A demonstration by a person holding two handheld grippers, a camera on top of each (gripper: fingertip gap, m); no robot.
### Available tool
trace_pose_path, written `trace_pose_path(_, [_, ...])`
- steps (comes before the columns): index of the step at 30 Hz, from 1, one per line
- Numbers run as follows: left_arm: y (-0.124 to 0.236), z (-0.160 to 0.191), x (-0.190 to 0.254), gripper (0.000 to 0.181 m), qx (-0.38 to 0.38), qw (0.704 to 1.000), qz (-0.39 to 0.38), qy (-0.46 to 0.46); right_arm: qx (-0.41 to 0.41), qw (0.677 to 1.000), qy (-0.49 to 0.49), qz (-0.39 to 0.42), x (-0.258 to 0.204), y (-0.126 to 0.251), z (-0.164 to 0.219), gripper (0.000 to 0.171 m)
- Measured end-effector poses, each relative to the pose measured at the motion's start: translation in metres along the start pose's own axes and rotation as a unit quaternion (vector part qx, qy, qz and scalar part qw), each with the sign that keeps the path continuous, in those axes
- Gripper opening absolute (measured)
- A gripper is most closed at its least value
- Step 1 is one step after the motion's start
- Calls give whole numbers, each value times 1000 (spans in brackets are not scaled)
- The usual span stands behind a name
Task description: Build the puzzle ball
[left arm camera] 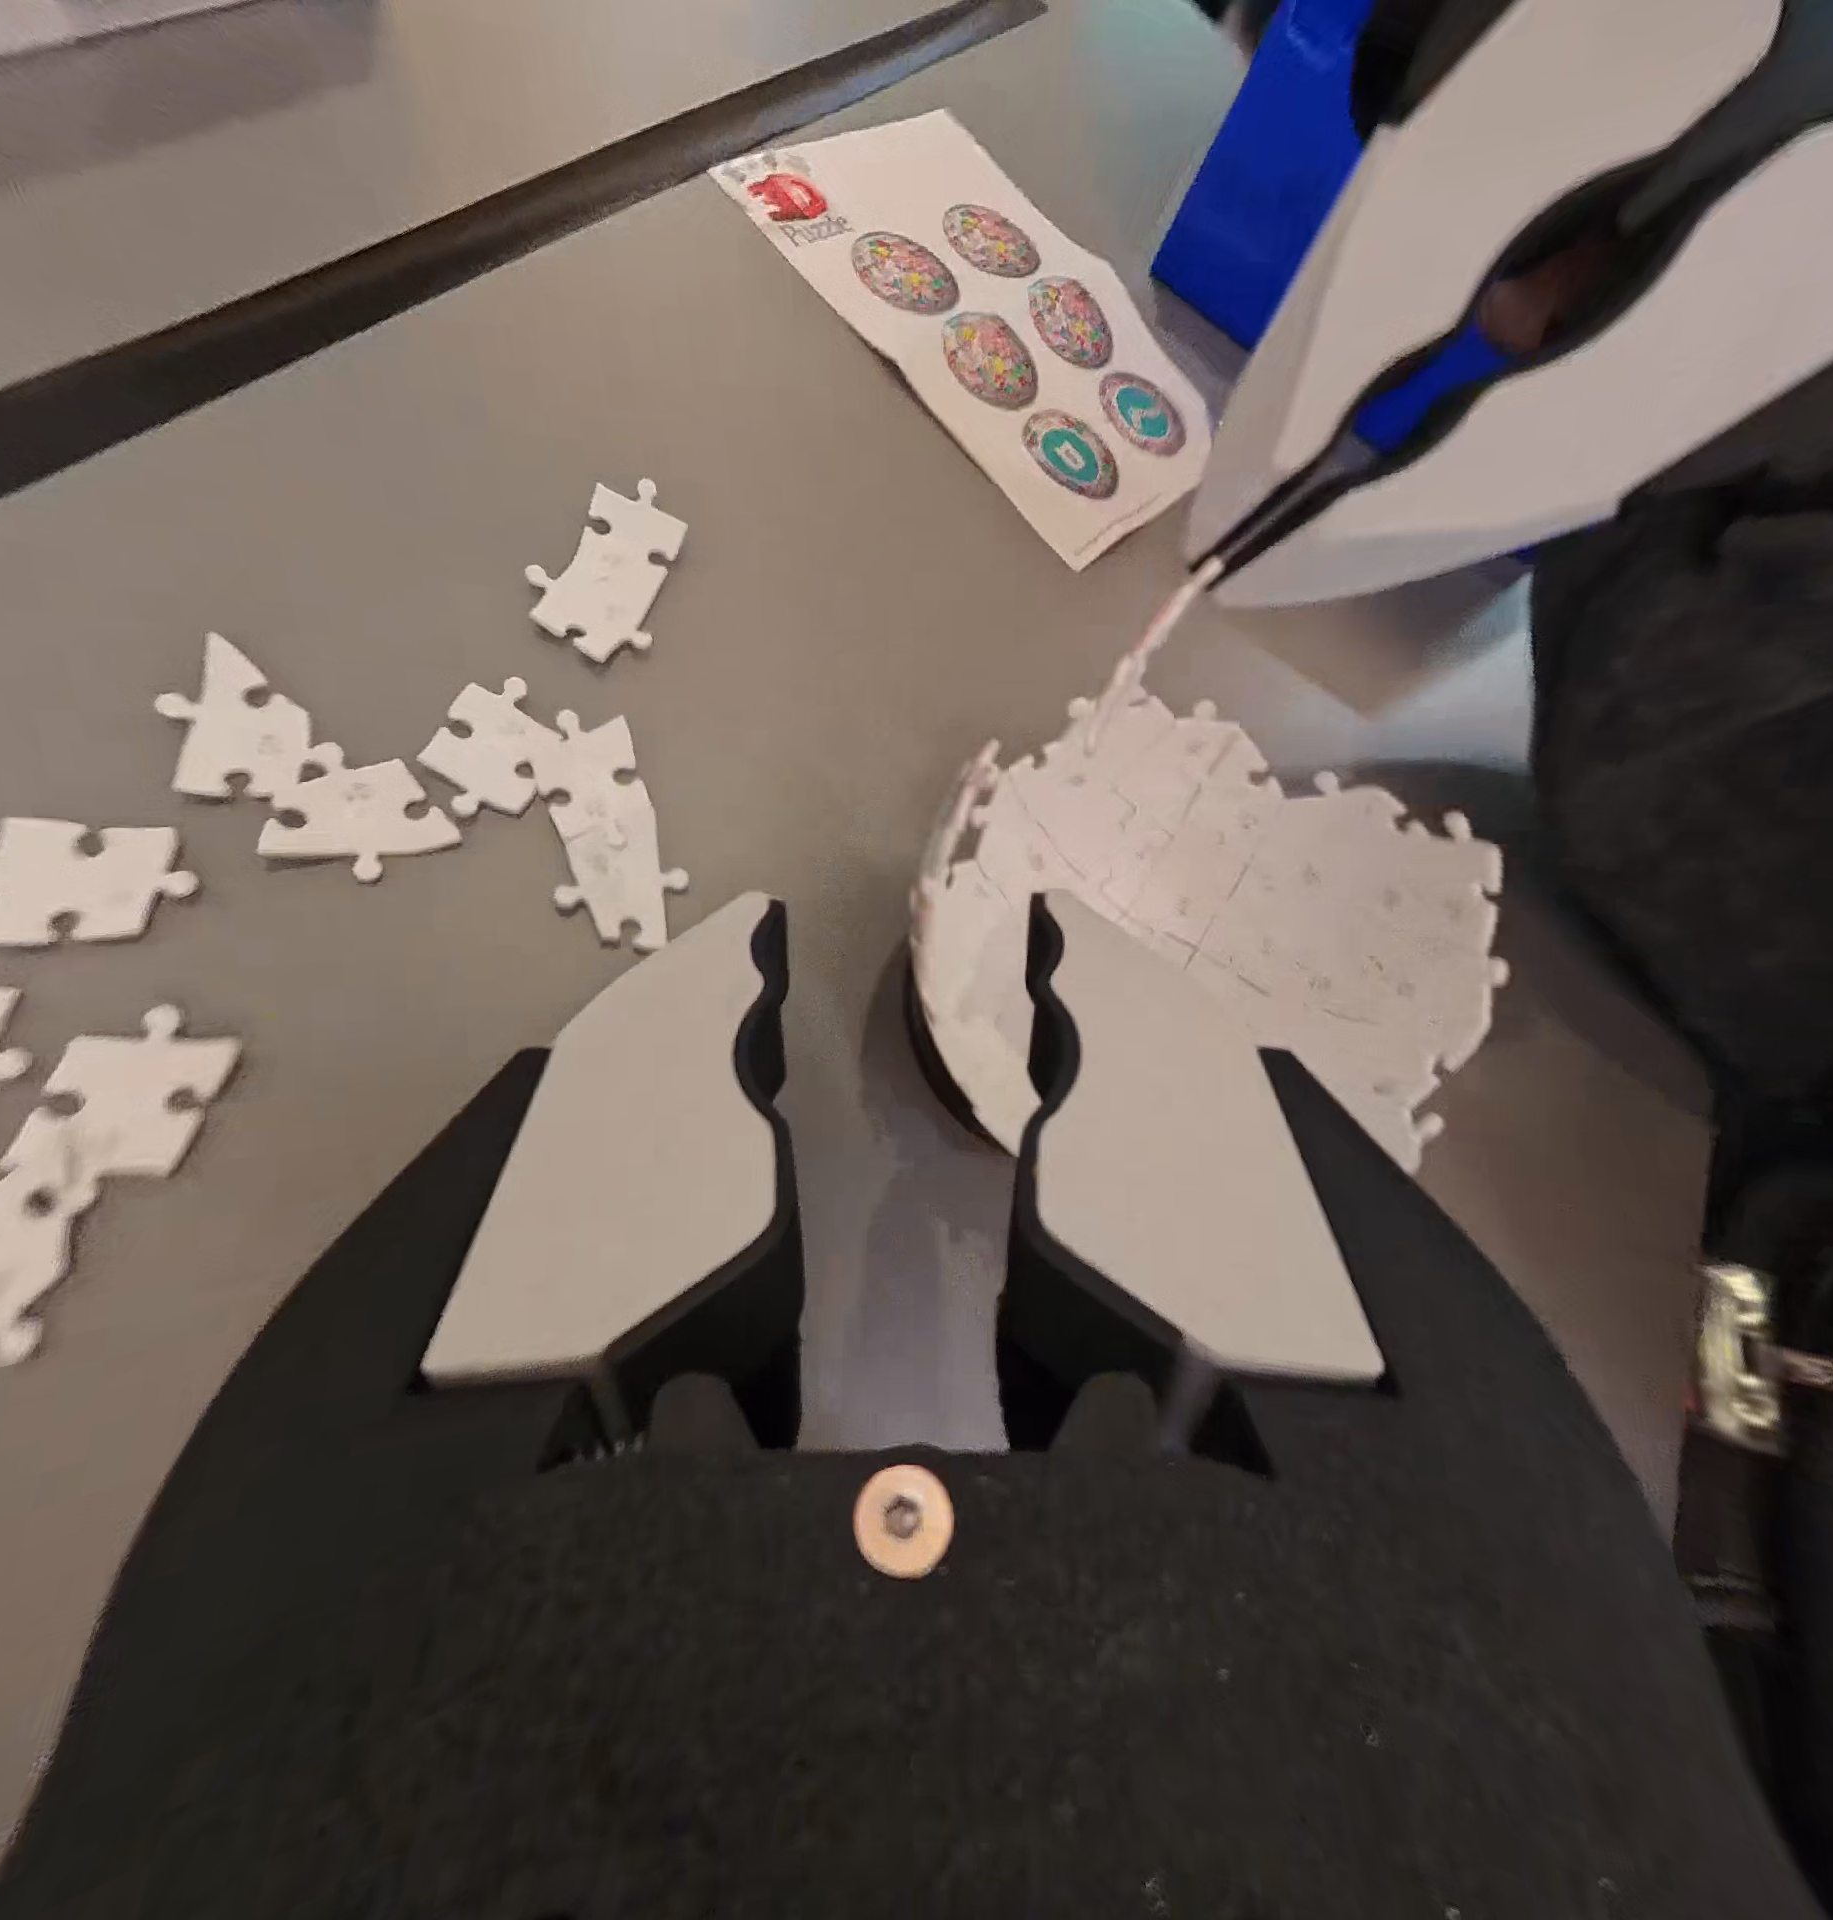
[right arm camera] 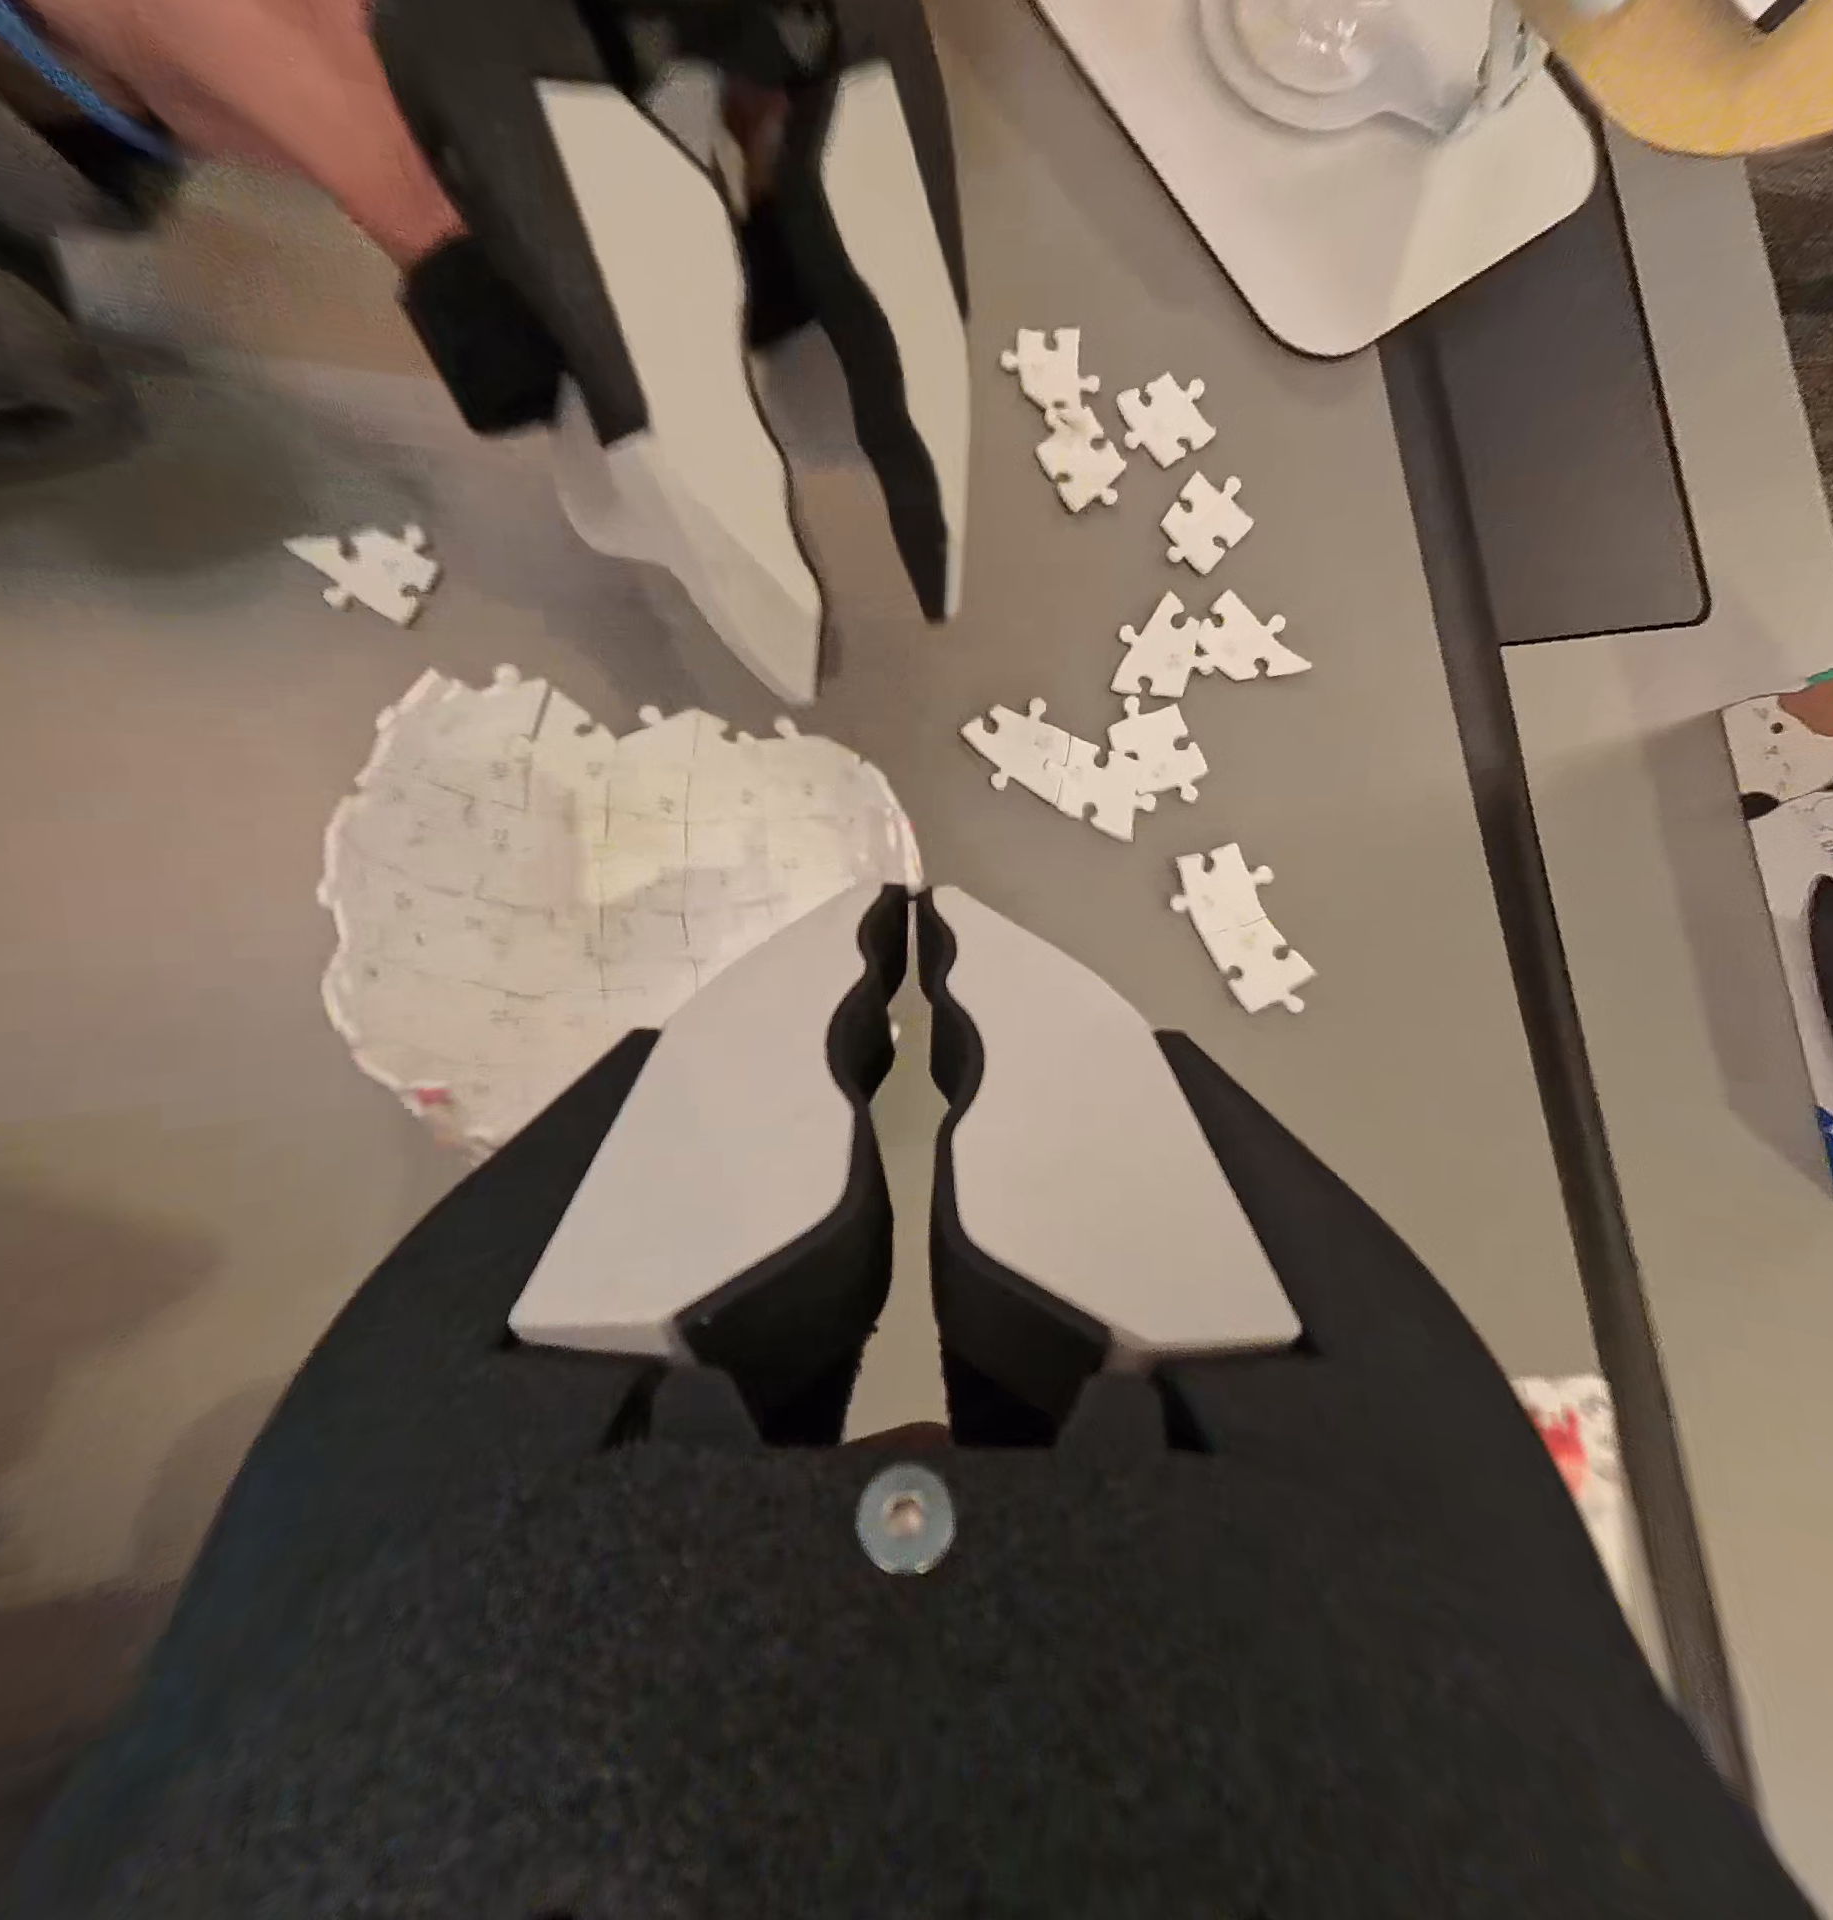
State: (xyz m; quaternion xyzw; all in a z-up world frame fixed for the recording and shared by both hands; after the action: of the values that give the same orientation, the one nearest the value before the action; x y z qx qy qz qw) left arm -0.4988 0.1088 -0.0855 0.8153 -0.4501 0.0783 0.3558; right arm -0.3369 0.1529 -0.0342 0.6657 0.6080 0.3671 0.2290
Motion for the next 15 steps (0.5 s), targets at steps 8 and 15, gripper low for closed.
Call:
trace_pose_path(8, [-4,-15,16,35,44,992,69,-98,101,989,-74,-85,7,-2,-2,2])
trace_pose_path(15, [-10,-11,33,2,79,987,81,-118,125,983,-59,-123,1,-6,0,2])
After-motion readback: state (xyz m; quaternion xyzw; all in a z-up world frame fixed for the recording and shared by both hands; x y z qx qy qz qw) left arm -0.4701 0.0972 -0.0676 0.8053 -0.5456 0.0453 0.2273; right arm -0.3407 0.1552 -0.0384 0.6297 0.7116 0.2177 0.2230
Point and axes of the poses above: each gripper's, where its closed fingertips meet, y back along the fingers, z out of its underside, x = y × z across the jaws, the point moved 8 cm from there along y, back along the fingers, and after that the axes turned 8 degrees about z, right-handed, at the moved point
